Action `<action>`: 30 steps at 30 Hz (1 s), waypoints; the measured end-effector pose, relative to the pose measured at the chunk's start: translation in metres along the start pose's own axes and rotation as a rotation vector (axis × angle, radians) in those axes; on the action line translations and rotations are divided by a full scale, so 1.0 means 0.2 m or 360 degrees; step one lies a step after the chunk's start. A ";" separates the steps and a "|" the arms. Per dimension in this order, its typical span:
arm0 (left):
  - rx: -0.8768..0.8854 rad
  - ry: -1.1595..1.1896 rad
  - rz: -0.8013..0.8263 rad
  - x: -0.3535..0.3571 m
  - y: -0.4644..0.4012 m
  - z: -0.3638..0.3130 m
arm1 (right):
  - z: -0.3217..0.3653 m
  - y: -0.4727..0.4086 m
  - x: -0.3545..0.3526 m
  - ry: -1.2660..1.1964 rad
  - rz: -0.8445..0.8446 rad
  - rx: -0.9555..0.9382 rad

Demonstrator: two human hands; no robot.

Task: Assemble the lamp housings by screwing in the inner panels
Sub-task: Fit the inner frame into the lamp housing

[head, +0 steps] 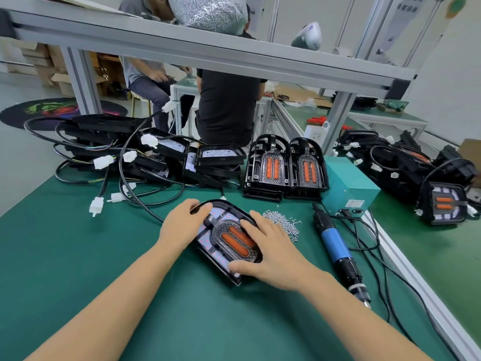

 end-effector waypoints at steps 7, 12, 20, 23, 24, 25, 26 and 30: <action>-0.0002 -0.0731 0.0143 -0.01 0.02 -0.04 | -0.24 0.09 -0.18 -0.0331 -0.0368 0.0227; 0.0198 -0.0924 0.0041 -0.03 0.00 -0.18 | -0.66 0.26 -0.29 -0.0138 -0.0521 0.0952; 0.0759 -0.0617 0.0365 0.41 0.04 -0.63 | -0.81 0.33 -0.16 0.0084 -0.0092 0.1308; 0.0721 -0.0756 0.0578 0.66 -0.01 -0.71 | -0.81 0.31 -0.16 0.0072 -0.0098 0.1280; 0.0702 -0.0794 0.0632 0.74 -0.03 -0.72 | -0.81 0.30 -0.17 0.0062 -0.0105 0.1267; 0.0684 -0.0828 0.0671 0.81 -0.04 -0.72 | -0.81 0.29 -0.17 0.0052 -0.0117 0.1256; 0.0671 -0.0869 0.0694 0.86 -0.06 -0.72 | -0.81 0.28 -0.17 0.0037 -0.0133 0.1246; 0.0621 -0.1061 0.0666 1.00 -0.14 -0.68 | -0.84 0.25 -0.17 -0.0042 -0.0169 0.1264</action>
Point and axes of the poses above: each hand's wrist, its own y-axis away from the middle knuckle, its own x-axis out of the palm, z = x × y, the point moved 7 cm from there along -y, towards the middle knuckle, and after that the axes turned 4 degrees about y, right-handed, at the moved point
